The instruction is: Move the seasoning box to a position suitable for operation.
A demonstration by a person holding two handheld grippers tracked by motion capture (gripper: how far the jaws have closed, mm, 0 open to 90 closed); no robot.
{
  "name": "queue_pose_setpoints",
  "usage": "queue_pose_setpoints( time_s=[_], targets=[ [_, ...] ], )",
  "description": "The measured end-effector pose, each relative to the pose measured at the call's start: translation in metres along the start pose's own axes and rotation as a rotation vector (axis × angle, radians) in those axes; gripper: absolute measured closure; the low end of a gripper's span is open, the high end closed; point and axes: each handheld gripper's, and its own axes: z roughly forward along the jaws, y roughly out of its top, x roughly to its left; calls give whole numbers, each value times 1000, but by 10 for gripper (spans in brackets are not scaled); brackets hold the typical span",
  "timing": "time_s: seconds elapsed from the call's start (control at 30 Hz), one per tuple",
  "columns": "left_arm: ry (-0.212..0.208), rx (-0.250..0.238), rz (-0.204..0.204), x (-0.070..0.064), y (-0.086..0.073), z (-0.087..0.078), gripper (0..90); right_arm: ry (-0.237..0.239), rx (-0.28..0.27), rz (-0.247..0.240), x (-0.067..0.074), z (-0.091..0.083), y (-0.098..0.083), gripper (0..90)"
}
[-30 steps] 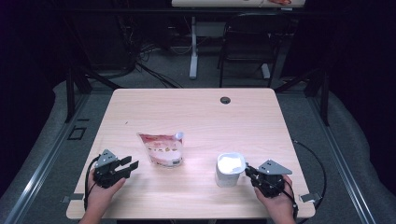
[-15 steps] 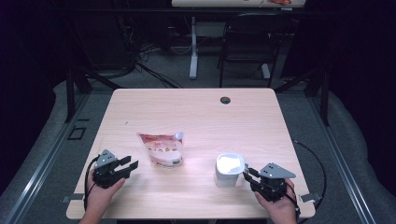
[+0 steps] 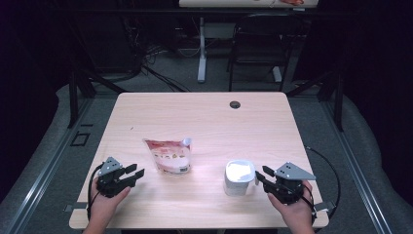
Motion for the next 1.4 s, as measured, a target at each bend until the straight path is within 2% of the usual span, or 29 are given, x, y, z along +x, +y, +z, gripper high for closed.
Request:
queue_pose_setpoints(
  time_s=[0.07,0.27,0.53,0.7,0.8,1.0,1.17,1.23,1.4],
  targets=[
    [-2,5,2,0,0,0,580,-7,-11,0,-1,-1,5,716],
    [-1,8,-2,0,0,1,579,21,-22,40,-9,0,27,823],
    [-2,12,2,1,-1,2,579,35,-4,21,-10,5,49,900],
    [-3,5,-7,1,-1,0,579,76,1,39,-7,3,49,900],
    [-9,-4,-12,0,-1,-1,579,83,13,41,-6,3,47,900],
    [-8,1,-6,-1,-2,-2,579,75,45,33,-3,5,41,900],
    [-10,2,-15,0,-2,0,580,73,85,6,1,5,40,900],
    [-14,-1,-22,0,-2,-1,581,77,89,7,1,5,40,900],
    [-24,-3,-10,-2,1,2,582,83,91,19,2,6,39,900]
  ],
)
